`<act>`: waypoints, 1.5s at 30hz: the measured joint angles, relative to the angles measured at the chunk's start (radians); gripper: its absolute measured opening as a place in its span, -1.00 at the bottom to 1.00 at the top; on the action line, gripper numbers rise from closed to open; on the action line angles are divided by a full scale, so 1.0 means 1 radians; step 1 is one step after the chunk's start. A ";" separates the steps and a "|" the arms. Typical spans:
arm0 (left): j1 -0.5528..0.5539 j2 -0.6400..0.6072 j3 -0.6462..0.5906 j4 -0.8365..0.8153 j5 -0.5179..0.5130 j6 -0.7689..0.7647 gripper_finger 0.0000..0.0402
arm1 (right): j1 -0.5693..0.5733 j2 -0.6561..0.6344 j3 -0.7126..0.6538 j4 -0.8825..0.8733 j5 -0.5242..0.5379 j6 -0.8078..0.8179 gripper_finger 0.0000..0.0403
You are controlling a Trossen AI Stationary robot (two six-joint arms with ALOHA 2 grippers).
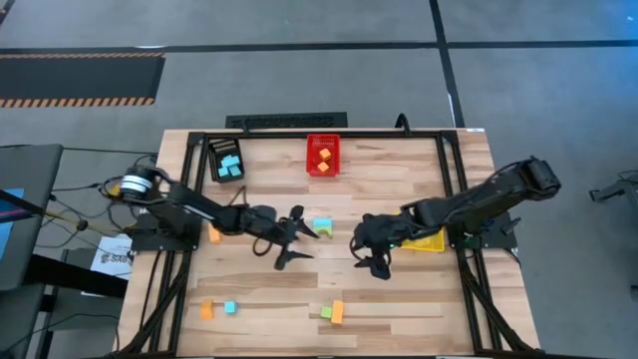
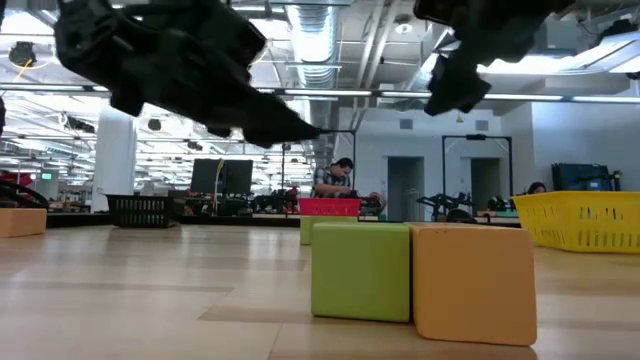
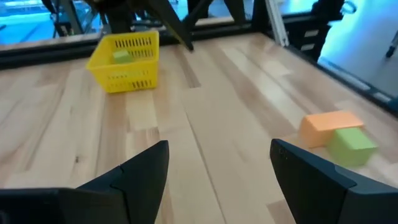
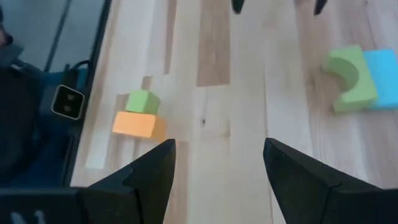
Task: Sort & place blocks by color
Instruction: Put the orange block into the red bin
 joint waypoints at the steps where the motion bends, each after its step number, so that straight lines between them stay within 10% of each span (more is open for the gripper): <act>1: 0.000 0.026 0.015 -0.001 -0.012 0.009 0.34 | 0.008 -0.004 0.000 -0.007 0.015 0.009 0.31; 23: 0.059 0.159 0.142 -0.290 -0.252 -0.070 0.34 | 0.035 0.005 0.000 -0.017 0.057 -0.032 0.31; 31: 0.003 -0.031 0.141 -0.420 -0.269 -0.024 0.34 | 0.005 0.009 0.000 -0.013 0.057 -0.054 0.31; 40: 0.011 -0.325 0.142 -1.099 -0.334 -0.793 0.34 | -0.009 0.021 0.000 -0.013 0.057 -0.072 0.31; 45: 0.020 -0.346 0.141 -1.302 -0.336 -0.899 0.34 | -0.023 0.021 0.000 -0.007 0.057 -0.099 0.31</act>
